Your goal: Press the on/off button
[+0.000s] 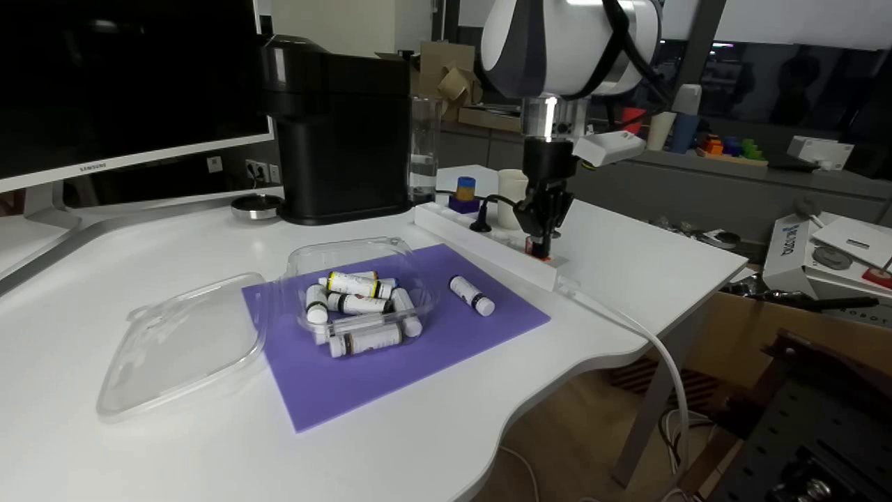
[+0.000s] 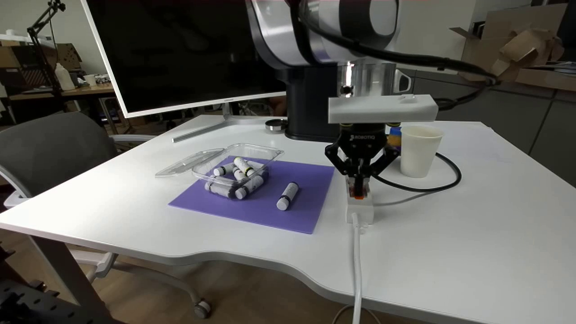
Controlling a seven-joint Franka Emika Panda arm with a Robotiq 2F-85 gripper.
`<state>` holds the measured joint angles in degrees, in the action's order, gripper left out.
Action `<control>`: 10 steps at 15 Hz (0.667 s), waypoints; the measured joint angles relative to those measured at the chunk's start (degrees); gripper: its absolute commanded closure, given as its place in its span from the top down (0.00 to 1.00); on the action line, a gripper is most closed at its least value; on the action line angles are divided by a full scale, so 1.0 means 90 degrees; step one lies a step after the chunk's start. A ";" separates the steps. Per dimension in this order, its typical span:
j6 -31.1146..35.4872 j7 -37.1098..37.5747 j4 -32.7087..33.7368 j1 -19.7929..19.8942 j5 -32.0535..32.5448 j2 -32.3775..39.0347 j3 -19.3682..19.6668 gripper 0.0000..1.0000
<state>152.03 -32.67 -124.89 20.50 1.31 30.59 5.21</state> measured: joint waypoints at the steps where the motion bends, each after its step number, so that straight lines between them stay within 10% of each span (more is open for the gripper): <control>1: -0.0020 0.0000 0.0012 0.0000 0.0004 0.0004 -0.0001 0.00; 10: -0.0038 0.0518 0.0050 -0.0283 0.0519 0.0052 0.0198 0.00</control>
<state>151.69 -28.01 -124.44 17.96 5.98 31.06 6.99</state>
